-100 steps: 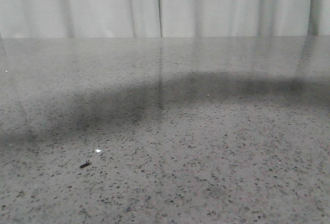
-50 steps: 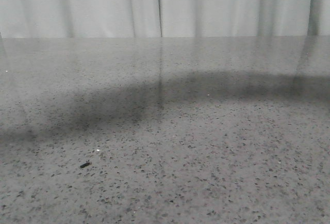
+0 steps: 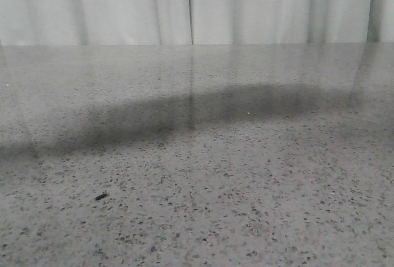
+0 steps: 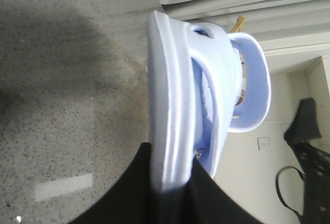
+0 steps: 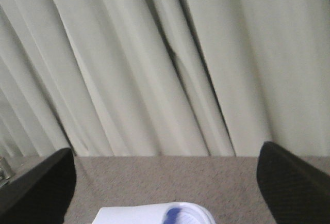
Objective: Insert blue slippers together front up
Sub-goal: 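Lower the stacked slippers onto the table with the left gripper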
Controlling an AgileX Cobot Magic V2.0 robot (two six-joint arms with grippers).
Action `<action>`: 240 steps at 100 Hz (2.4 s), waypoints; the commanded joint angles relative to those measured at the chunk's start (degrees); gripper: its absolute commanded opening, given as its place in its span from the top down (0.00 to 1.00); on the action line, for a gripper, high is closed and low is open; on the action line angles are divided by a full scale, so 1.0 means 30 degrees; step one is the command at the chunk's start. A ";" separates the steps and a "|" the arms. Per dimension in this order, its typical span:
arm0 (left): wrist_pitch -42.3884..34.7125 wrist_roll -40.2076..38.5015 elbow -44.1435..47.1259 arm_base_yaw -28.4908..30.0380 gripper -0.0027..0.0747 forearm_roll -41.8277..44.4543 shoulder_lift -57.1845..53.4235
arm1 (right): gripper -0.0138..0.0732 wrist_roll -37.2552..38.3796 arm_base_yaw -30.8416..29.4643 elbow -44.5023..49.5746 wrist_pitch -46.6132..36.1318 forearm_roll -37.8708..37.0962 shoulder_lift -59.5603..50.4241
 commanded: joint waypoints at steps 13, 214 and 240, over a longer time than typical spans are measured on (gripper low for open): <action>0.0480 0.0992 -0.0682 -0.0174 0.95 -0.1170 0.1226 | 0.12 -0.0429 0.0030 -0.0625 -0.1076 -0.0965 -0.1586; 0.0058 0.3640 -0.5087 -0.0144 0.86 0.5223 0.9785 | 0.12 -0.0429 0.0030 -0.0528 -0.0771 -0.1826 -0.1700; 0.0048 0.3640 -0.5087 -0.0144 0.58 0.5142 0.9785 | 0.12 -0.0429 0.0030 -0.0528 -0.0699 -0.1826 -0.1700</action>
